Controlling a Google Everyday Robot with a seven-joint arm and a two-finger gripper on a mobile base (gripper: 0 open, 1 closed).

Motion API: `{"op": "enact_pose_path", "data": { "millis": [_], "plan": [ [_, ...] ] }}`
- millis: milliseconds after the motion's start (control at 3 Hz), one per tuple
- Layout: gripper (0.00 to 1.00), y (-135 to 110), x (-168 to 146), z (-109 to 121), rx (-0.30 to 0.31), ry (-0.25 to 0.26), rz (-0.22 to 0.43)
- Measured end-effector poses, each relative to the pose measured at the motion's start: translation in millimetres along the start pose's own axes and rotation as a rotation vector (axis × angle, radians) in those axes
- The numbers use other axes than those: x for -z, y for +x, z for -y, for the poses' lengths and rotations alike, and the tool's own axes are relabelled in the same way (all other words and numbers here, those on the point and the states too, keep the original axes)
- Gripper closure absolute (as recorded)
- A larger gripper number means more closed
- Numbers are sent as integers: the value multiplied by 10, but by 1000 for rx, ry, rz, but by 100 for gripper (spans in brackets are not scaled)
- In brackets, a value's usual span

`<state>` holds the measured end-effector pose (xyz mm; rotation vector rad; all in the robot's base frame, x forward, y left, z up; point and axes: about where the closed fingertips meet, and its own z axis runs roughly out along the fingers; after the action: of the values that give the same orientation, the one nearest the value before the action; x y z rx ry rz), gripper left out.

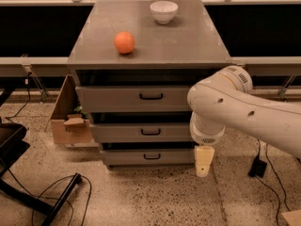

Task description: Open middle drawer

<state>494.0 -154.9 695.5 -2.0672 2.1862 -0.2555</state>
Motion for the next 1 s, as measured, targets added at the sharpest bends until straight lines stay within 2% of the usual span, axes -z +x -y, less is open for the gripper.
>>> {"op": "enact_pose_path", "data": {
  "millis": [667, 1000],
  "plan": [
    [0, -26, -121, 6, 16, 1, -17],
    [0, -40, -584, 134, 45, -18, -36]
  ]
}}
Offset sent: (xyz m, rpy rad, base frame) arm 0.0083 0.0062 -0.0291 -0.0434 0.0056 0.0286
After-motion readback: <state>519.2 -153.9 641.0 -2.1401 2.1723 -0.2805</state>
